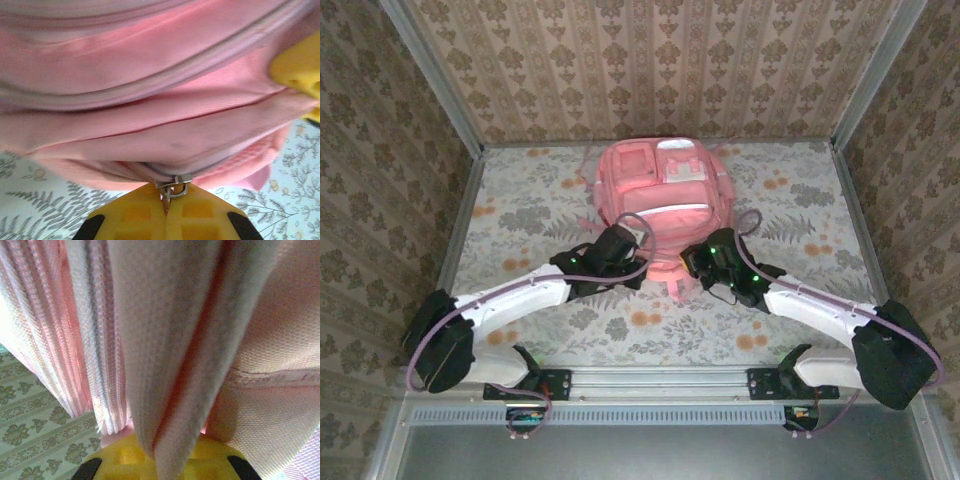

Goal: Pack the student bag

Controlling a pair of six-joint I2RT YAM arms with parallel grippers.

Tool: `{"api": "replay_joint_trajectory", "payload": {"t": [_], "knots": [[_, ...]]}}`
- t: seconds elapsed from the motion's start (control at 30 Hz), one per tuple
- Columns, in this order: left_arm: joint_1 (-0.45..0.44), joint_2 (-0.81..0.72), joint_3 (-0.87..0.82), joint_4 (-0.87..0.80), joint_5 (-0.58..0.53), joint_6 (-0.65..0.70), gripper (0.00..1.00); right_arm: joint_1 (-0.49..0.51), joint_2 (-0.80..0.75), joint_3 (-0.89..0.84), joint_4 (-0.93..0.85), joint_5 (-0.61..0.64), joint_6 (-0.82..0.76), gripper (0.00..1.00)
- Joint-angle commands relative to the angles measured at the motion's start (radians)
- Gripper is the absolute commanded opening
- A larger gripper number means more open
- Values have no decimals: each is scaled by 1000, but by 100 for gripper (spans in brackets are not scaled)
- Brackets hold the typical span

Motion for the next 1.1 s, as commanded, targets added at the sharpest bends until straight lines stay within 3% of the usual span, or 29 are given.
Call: {"api": "replay_joint_trajectory", "payload": {"t": [0.0,0.27,0.43,0.5,0.8,1.07], "knots": [[60,-63,-47,-50,-22,-31,0,-46,-40,-23,-80,86,-41,0],[105,-103,-89,-49,0,-27,0,-101,-55,4,-141,38,-162,0],[81,-80,-76,1,49,-32,0,-122,-99,48,-294,77,-341,38],[45,-48,-40,0,37,-24,0,-125,-147,47,-331,87,-374,45],[-107,91,145,-4,6,13,0,-112,-345,-23,-381,-49,-146,48],[-198,228,284,-3,16,50,0,-93,-364,-80,-292,-74,-11,48]]}}
